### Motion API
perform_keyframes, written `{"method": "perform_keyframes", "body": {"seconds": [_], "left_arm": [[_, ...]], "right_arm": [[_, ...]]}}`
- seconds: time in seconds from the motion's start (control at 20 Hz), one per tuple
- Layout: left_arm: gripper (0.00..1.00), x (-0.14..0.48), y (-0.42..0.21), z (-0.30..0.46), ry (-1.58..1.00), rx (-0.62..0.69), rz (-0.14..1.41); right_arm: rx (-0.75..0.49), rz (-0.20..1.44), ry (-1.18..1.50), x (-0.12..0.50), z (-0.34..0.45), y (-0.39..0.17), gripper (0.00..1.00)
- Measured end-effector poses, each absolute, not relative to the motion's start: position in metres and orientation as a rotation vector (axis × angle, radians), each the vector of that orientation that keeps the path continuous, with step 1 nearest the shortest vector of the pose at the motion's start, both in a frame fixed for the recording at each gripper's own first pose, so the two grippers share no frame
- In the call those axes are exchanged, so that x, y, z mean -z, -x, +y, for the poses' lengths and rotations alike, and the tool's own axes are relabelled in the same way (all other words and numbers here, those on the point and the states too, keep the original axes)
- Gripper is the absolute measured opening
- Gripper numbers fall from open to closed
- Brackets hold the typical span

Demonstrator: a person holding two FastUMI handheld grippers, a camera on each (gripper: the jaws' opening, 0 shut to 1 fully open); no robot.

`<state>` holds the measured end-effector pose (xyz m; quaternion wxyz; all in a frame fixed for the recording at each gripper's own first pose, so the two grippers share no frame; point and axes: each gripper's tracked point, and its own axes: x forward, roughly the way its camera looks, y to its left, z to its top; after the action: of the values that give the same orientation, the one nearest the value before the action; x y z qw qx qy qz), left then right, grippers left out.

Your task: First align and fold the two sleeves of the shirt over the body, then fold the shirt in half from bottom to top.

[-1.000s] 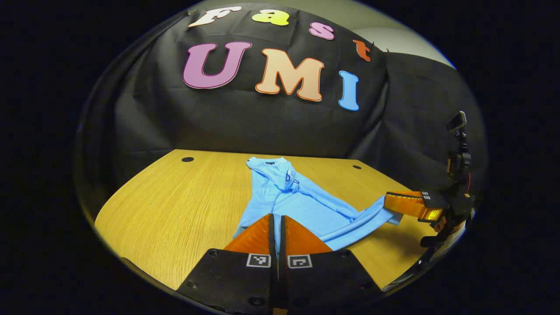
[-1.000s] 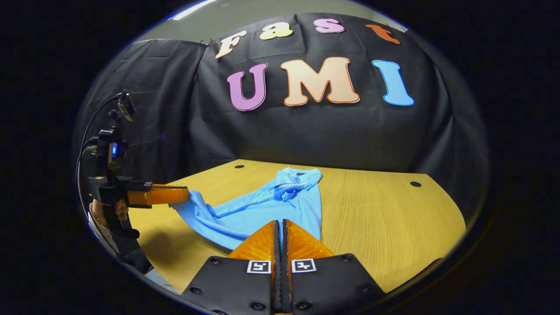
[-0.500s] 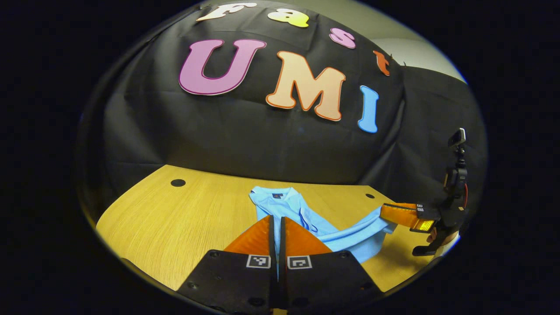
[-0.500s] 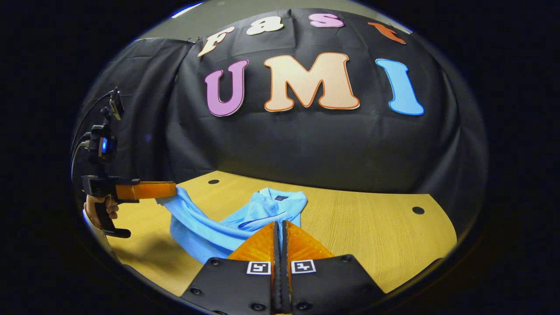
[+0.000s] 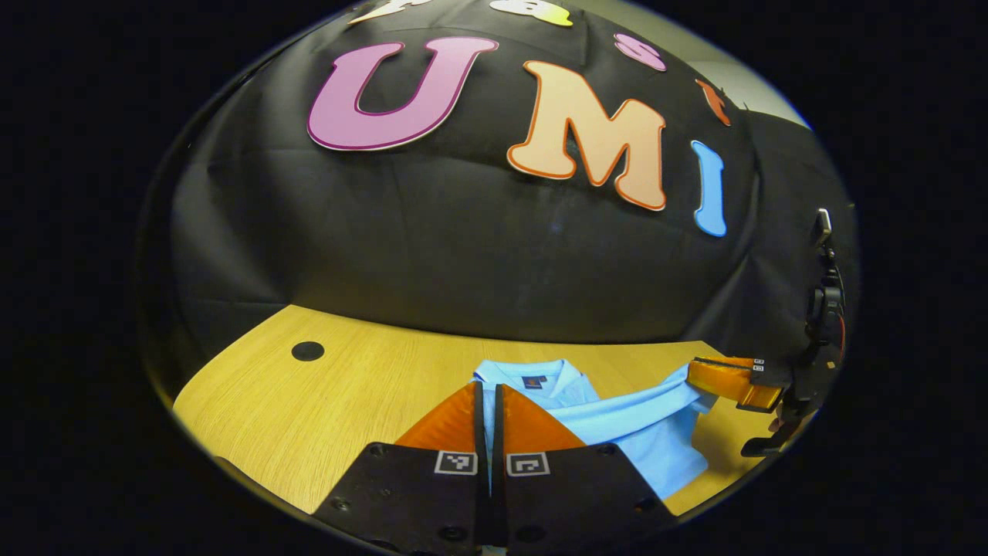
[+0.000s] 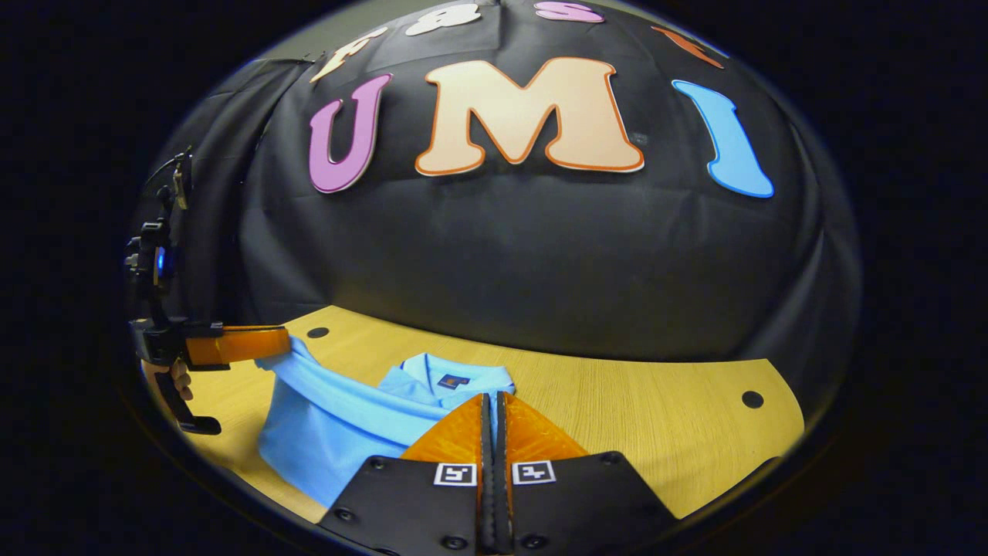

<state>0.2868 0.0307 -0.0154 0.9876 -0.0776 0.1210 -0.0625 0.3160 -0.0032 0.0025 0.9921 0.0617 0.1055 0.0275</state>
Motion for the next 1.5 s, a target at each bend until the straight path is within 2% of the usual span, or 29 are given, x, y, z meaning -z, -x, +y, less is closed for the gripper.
{"method": "perform_keyframes", "body": {"seconds": [0.25, 0.6, 0.7, 0.75, 0.8, 0.9, 0.95, 1.0, 1.05, 1.5], "left_arm": [[0.0, 0.043, -0.339, 0.037, 0.155, 0.06, 0.261], [0.0, 0.069, -0.366, 0.023, 0.091, 0.045, 0.284], [0.0, 0.073, -0.367, 0.021, 0.072, 0.036, 0.3], [0.04, 0.075, -0.362, 0.021, 0.073, 0.025, 0.315], [0.1, 0.073, -0.357, 0.014, 0.085, 0.045, 0.32], [0.54, 0.069, -0.352, 0.017, 0.081, 0.018, 0.315], [0.77, 0.065, -0.343, 0.023, 0.061, -0.009, 0.301], [0.99, 0.059, -0.342, 0.025, 0.049, -0.014, 0.294], [0.94, 0.054, -0.337, 0.025, 0.041, -0.011, 0.283], [0.95, 0.014, -0.271, 0.041, 0.081, -0.011, 0.244]], "right_arm": [[-0.01, 0.25, -0.187, 0.04, -0.02, -0.356, 0.02], [0.037, 0.266, -0.208, 0.066, -0.039, -0.376, 0.02], [0.038, 0.26, -0.209, 0.062, -0.041, -0.376, 0.16], [0.023, 0.255, -0.218, 0.057, -0.037, -0.375, 0.21], [0.017, 0.253, -0.219, 0.052, -0.035, -0.372, 0.44], [0.012, 0.243, -0.19, 0.044, -0.031, -0.367, 0.9], [0.016, 0.23, -0.169, 0.039, -0.03, -0.364, 0.96], [0.009, 0.215, -0.157, 0.032, -0.026, -0.361, 0.97], [-0.002, 0.203, -0.153, 0.026, -0.021, -0.356, 0.98], [-0.035, 0.124, -0.134, -0.026, -0.007, -0.291, 0.98]]}}
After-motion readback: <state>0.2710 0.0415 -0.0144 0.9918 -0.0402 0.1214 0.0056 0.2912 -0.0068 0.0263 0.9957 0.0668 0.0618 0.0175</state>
